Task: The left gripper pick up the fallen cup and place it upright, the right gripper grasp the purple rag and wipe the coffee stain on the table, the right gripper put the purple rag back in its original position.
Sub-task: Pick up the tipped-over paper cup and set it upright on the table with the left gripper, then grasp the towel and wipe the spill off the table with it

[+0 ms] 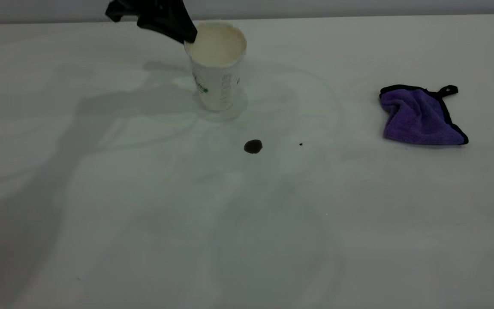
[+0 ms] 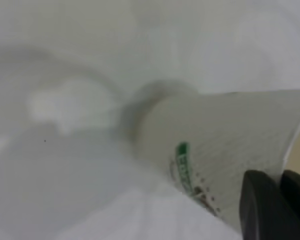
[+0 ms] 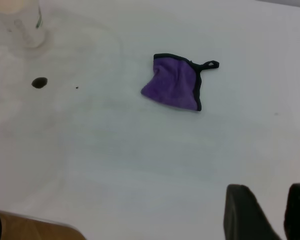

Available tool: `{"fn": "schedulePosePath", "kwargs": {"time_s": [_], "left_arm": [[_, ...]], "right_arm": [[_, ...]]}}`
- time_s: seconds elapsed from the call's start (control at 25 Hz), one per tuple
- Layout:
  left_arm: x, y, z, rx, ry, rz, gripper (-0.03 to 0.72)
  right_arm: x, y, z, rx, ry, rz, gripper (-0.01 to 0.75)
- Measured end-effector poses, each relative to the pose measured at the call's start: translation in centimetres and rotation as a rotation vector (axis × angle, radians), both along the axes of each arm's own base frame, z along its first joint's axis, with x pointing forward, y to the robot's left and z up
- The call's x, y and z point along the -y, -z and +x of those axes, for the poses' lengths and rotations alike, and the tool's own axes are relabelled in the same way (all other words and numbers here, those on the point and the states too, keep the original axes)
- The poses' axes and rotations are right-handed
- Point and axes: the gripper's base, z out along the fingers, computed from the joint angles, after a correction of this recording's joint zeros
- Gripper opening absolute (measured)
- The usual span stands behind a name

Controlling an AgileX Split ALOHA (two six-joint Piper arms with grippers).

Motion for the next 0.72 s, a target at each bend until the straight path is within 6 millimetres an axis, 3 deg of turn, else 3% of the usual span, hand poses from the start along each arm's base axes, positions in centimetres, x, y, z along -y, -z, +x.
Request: {"fn": "schedulePosePath", "kwargs": {"time_s": [0.16,0.32,0.4,0.52,0.72], "left_arm": [[0.0,0.1,0.1,0.005,-0.006,0.001,0.266],[0.0,-0.2,0.1,0.017,-0.001,0.001,0.498],[0.0,-1.4,0.1,0.052,0.027,0.005,0.626],[-0.2,-5.0,-0.2,0.132,0.101,0.010,0.703],[-1.4,-14.0,-2.6,0.261,0.242,0.089,0.660]], "right_arm": [[0.0,0.0,0.0,0.000,0.000,0.000,0.238],[0.0,0.0,0.0,0.000,0.000,0.000,0.238],[0.0,0.0,0.0,0.000,0.000,0.000,0.238],[0.0,0.0,0.0,0.000,0.000,0.000,0.238],[0.0,0.0,0.0,0.000,0.000,0.000,0.238]]}}
